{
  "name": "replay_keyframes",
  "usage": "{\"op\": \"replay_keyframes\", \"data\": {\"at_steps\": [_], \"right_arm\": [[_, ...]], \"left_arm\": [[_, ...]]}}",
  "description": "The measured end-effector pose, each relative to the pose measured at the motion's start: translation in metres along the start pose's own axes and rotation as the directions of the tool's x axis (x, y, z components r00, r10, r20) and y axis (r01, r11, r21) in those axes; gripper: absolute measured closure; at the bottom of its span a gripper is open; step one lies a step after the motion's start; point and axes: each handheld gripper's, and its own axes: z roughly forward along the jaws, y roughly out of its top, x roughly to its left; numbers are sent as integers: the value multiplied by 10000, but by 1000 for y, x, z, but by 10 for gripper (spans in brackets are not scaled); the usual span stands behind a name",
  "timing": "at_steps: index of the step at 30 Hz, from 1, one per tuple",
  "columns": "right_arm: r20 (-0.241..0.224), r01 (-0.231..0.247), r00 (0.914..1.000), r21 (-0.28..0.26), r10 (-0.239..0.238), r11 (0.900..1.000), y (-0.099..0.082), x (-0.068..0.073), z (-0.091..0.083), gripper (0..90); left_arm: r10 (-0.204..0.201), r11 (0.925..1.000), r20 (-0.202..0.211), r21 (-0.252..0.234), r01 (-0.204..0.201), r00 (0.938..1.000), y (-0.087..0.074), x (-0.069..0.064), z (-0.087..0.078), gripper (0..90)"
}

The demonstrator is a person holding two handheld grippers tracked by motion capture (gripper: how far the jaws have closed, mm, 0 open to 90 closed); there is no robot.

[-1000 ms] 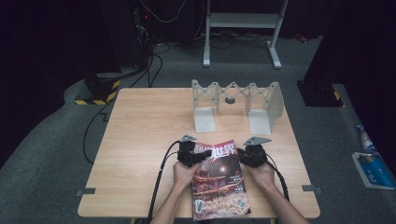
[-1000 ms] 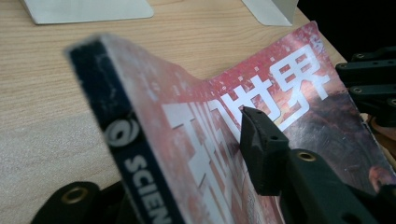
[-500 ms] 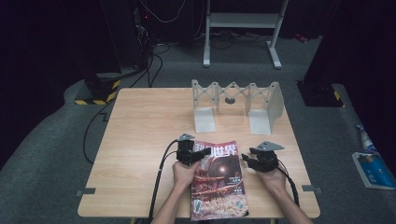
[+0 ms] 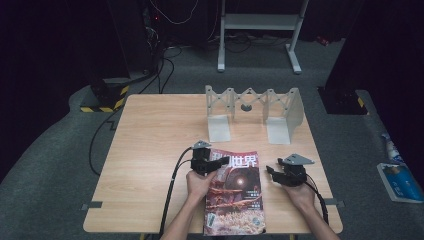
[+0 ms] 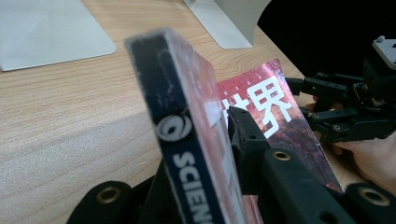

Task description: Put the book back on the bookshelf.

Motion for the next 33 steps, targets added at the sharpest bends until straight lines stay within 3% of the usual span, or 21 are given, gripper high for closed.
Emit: {"op": "replay_keyframes", "data": {"at_steps": [8, 12, 19, 25, 33], "right_arm": [[43, -61, 10000, -159, 62, 9999, -2, 1, 0, 388], [41, -86, 10000, -175, 86, 9998, -2, 1, 0, 388], [55, -61, 10000, -198, 62, 9998, -2, 1, 0, 388], [59, -47, 10000, -208, 48, 9998, -3, 1, 0, 388], [64, -52, 10000, -213, 53, 9998, -3, 1, 0, 388]], "left_arm": [[-120, 9999, 203, -106, 122, 9997, 2, -3, -4, 804], [111, 9999, 32, -61, -111, 9999, 4, -8, -6, 804], [417, 9991, 179, -20, -416, 9990, 11, -21, -6, 808], [694, 9975, 42, 96, -694, 9976, 15, -29, -11, 812], [1079, 9941, 235, 105, -1082, 9939, 24, -43, -16, 818]]}}
